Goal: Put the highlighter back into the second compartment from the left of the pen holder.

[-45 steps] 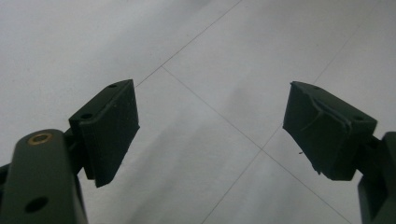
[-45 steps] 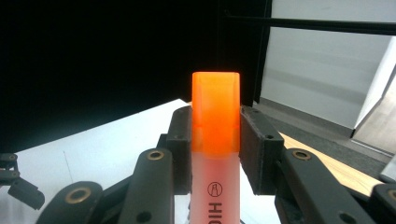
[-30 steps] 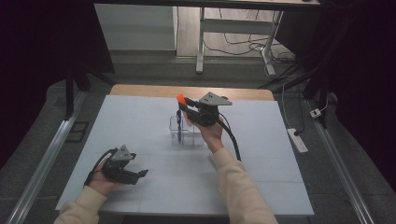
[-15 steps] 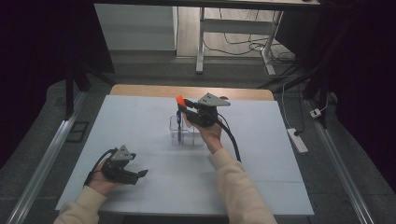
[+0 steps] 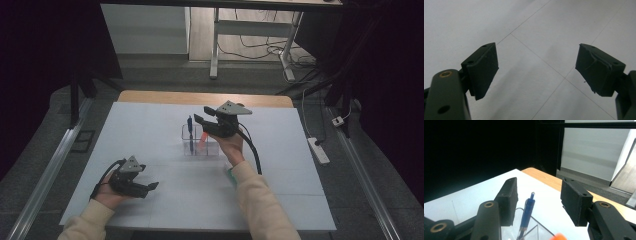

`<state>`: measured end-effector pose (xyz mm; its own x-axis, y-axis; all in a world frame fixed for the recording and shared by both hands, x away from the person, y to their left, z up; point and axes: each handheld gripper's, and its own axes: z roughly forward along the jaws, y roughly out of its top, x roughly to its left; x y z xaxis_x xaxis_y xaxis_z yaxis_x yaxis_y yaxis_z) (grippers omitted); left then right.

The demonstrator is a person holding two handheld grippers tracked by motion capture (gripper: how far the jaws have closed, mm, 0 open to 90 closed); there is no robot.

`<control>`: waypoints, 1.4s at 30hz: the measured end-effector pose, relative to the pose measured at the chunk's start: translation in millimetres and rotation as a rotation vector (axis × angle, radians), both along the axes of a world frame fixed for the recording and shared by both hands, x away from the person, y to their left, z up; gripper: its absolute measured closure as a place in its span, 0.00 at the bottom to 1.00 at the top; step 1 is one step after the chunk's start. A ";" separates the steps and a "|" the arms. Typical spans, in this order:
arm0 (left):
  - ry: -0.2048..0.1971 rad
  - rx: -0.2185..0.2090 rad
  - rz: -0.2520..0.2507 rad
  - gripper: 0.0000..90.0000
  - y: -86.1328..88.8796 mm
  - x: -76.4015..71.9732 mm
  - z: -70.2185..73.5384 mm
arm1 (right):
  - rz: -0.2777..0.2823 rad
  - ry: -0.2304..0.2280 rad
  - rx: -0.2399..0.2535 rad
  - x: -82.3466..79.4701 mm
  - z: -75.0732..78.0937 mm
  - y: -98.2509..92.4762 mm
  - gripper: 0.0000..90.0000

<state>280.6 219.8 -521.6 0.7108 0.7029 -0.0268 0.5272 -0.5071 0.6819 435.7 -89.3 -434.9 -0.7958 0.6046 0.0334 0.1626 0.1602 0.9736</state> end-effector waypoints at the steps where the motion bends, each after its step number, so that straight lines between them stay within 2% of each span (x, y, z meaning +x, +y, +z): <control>1: 0.000 0.001 0.000 0.20 0.0 0.0 0.0 | 0.003 0.002 -0.001 -0.8 0.2 -1.0 0.53; 12: 0.000 0.006 -0.001 0.20 -0.4 -0.2 0.1 | 0.000 0.005 -0.040 -14.5 -0.6 -20.5 0.53; 22: -0.002 0.010 -0.001 0.20 -1.9 -0.4 -0.1 | -0.007 0.031 -0.051 -30.5 -5.6 -48.5 0.54; 42: -0.007 0.010 0.005 0.20 -1.7 -1.5 0.9 | -0.009 0.072 -0.121 -49.6 -11.2 -82.8 0.54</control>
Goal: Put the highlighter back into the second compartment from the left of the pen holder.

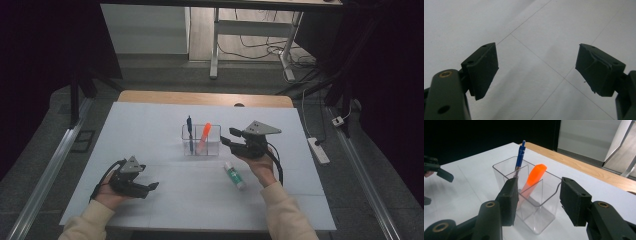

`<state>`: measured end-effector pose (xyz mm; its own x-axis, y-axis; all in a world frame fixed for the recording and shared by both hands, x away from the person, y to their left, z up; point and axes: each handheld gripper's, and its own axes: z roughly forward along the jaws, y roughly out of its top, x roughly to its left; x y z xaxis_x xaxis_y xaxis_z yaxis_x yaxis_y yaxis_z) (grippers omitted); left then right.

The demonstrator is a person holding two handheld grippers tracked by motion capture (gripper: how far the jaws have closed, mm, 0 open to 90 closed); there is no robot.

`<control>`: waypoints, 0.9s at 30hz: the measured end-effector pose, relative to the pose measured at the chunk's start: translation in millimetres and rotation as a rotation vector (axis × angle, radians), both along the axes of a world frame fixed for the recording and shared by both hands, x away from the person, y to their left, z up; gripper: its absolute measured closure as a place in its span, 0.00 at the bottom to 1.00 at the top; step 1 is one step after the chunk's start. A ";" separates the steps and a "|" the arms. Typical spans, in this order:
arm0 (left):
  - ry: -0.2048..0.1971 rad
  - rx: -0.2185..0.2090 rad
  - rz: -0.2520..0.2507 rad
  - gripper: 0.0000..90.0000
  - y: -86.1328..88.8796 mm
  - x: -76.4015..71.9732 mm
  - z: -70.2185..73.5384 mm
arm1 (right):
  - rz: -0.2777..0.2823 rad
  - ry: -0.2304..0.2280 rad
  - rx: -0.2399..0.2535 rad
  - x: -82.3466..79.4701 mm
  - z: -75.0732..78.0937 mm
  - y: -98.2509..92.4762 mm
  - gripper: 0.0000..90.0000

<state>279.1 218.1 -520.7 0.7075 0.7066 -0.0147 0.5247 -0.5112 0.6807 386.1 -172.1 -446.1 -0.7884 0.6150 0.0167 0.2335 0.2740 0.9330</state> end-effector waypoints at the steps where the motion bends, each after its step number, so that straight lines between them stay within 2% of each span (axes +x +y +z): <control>1: 0.000 0.001 0.001 0.20 0.0 0.0 0.0 | 0.003 0.004 0.003 -1.0 -0.1 -1.5 0.54; 5: -0.003 -0.001 0.003 0.20 0.6 -0.6 0.8 | 0.006 0.003 -0.028 -5.9 -1.4 -6.9 0.54; 13: -0.003 -0.002 0.003 0.20 0.8 -0.5 0.8 | 0.003 0.010 -0.039 -8.8 -0.5 -17.4 0.54; 19: -0.005 -0.003 0.003 0.20 1.2 -0.7 1.1 | 0.012 0.031 -0.038 -9.3 -0.2 -20.7 0.53; 27: -0.003 -0.011 0.009 0.20 2.2 -0.3 1.2 | 0.036 0.064 -0.087 -11.6 0.5 -23.3 0.51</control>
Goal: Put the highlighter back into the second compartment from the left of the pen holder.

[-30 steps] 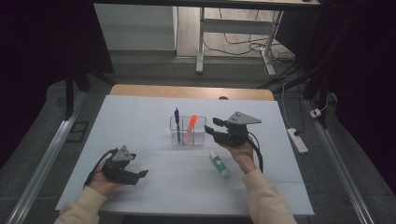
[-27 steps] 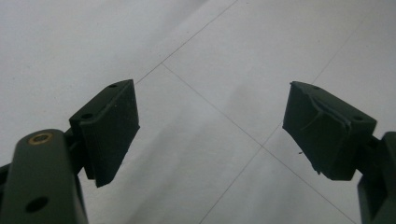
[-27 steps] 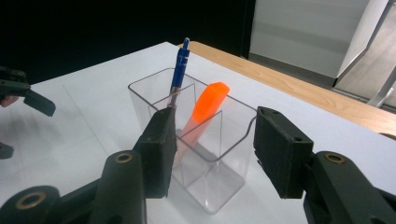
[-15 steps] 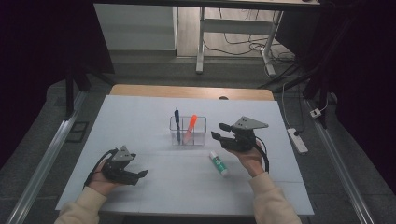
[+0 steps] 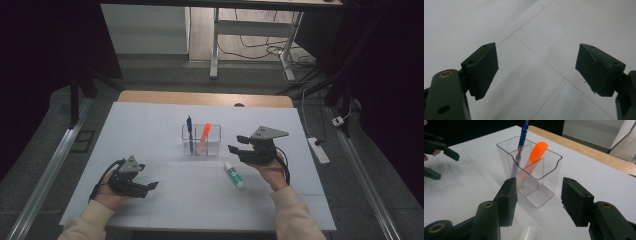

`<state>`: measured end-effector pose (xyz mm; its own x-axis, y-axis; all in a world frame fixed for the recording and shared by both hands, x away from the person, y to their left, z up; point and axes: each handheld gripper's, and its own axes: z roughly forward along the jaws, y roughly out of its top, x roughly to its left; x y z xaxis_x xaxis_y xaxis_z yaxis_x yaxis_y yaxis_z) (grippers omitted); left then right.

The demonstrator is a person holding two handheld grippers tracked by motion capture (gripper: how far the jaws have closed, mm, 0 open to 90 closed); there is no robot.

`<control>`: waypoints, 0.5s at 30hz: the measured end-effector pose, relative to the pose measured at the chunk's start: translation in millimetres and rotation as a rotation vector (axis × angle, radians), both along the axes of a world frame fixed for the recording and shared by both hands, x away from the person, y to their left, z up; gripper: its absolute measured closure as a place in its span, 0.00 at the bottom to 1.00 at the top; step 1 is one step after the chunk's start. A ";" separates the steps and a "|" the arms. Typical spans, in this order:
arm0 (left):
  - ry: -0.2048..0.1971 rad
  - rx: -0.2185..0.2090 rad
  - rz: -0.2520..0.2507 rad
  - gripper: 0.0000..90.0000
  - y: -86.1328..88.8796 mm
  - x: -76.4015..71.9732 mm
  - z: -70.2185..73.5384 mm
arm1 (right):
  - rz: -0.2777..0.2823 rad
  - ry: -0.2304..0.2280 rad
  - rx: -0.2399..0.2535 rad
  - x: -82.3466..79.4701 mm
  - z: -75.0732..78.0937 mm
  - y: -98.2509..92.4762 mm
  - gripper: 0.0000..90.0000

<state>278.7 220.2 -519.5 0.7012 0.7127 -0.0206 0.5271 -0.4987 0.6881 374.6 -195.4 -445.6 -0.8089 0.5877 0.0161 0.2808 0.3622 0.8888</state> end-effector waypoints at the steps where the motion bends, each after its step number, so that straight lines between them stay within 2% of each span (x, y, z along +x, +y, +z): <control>1: 0.000 -0.002 0.001 0.20 0.1 0.0 0.1 | -0.001 0.006 -0.004 -0.7 0.2 -0.7 0.51; 8: 0.001 -0.002 0.001 0.20 0.2 0.1 0.1 | 0.000 0.017 -0.053 -5.6 0.2 -8.2 0.49; 15: 0.000 -0.001 0.001 0.20 0.1 0.0 0.1 | -0.005 0.032 -0.082 -8.9 -2.6 -13.6 0.49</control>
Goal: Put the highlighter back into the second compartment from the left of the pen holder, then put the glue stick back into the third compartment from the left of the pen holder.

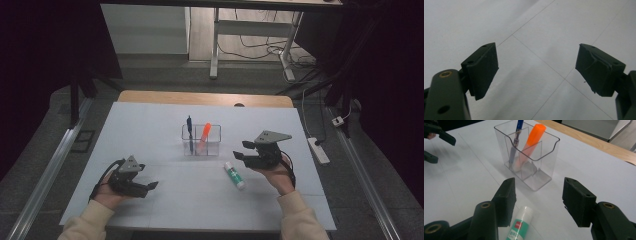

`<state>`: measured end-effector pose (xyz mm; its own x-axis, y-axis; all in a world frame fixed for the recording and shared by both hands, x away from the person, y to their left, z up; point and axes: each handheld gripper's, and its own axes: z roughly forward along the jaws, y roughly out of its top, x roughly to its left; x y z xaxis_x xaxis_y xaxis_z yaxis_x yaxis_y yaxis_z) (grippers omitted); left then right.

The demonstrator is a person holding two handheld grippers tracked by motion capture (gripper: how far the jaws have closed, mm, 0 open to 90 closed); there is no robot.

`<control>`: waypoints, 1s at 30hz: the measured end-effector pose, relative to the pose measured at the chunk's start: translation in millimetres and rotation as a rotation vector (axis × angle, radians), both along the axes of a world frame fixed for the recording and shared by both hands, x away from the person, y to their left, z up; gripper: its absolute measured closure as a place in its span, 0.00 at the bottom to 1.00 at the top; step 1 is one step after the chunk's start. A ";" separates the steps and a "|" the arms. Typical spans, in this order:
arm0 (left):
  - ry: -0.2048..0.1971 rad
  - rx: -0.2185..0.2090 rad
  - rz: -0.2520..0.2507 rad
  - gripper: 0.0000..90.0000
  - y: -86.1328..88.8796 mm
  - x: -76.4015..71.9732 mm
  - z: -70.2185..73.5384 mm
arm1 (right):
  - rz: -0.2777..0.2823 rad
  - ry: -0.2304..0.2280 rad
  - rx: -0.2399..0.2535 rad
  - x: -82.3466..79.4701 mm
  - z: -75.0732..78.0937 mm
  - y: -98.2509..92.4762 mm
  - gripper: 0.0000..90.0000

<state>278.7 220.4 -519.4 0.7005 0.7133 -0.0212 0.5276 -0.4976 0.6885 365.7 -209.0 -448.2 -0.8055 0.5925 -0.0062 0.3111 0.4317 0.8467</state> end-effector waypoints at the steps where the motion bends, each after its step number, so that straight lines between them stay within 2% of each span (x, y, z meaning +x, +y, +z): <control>1: 0.000 0.001 0.000 0.20 0.0 0.1 -0.1 | -0.002 -0.001 -0.003 -0.2 -0.7 -0.8 0.49; 19: -0.002 0.003 0.000 0.20 0.3 -0.3 0.2 | -0.028 0.065 -0.077 0.8 -5.3 -10.0 0.49; 25: -0.002 0.006 -0.001 0.20 0.0 0.6 0.2 | -0.037 0.104 -0.120 1.1 -7.3 -11.0 0.49; 30: -0.003 0.005 -0.003 0.20 -0.4 0.9 0.3 | -0.046 0.133 -0.136 0.6 -7.5 -12.4 0.49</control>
